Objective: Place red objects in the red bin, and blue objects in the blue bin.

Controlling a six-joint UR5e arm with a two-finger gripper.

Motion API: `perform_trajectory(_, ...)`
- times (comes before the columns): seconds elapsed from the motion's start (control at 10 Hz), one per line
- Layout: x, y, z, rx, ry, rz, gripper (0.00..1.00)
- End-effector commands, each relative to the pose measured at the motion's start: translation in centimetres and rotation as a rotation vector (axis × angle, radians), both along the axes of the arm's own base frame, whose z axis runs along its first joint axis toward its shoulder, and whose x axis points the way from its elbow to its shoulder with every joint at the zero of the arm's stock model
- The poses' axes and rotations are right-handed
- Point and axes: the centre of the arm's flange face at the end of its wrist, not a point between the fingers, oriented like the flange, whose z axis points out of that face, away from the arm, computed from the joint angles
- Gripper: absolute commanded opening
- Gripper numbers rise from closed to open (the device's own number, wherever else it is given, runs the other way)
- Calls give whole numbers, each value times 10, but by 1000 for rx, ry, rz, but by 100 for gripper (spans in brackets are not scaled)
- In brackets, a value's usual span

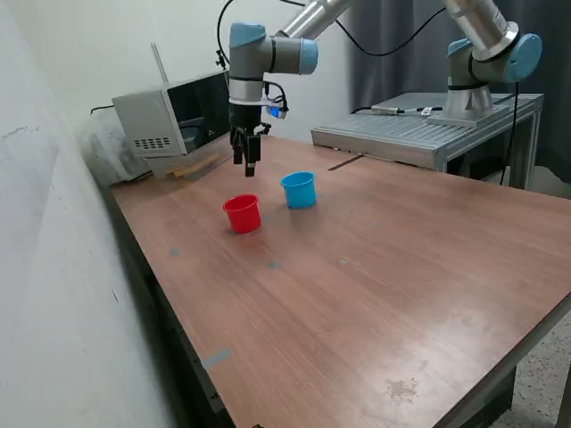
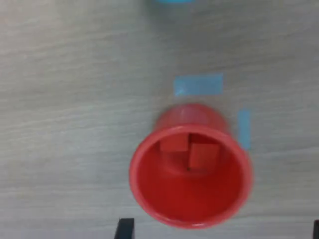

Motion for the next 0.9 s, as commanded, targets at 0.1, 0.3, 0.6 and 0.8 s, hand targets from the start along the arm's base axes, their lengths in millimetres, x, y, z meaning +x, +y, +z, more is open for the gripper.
perform_trajectory(0.1,100,-79,116,-13,-64,77,100)
perform_trajectory(0.3,175,-121,184,-23,-122,118,100)
perform_trajectory(0.6,278,-138,236,-47,-236,71,100)
perform_trajectory(0.8,333,-162,254,-57,-273,74,100)
